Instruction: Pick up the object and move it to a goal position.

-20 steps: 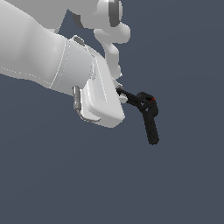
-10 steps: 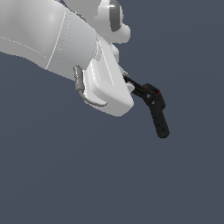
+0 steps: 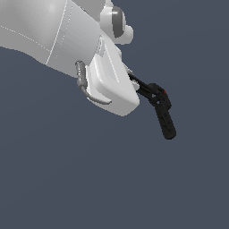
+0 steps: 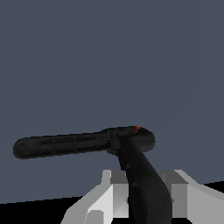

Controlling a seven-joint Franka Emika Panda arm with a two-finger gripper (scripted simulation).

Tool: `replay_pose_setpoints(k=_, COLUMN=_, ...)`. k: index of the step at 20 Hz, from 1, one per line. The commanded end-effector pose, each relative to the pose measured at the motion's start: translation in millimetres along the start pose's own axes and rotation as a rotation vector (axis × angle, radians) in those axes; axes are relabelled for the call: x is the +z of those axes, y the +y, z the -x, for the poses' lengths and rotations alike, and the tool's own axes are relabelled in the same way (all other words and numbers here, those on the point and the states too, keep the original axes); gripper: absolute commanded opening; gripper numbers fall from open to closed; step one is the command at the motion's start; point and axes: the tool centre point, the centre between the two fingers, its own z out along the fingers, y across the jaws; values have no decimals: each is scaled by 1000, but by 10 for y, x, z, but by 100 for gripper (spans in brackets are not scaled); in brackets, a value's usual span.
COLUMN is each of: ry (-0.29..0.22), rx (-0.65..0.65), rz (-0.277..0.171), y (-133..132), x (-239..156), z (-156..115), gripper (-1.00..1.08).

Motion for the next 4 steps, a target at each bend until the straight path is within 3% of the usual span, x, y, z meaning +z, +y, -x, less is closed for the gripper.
replay_pose_setpoints(k=1, ry=0, rx=-3, rz=-2, y=4, x=-11, z=23, gripper=-100)
replay_pose_setpoints(k=4, ry=0, rx=-3, rz=-2, y=4, x=-14, z=22, gripper=-100)
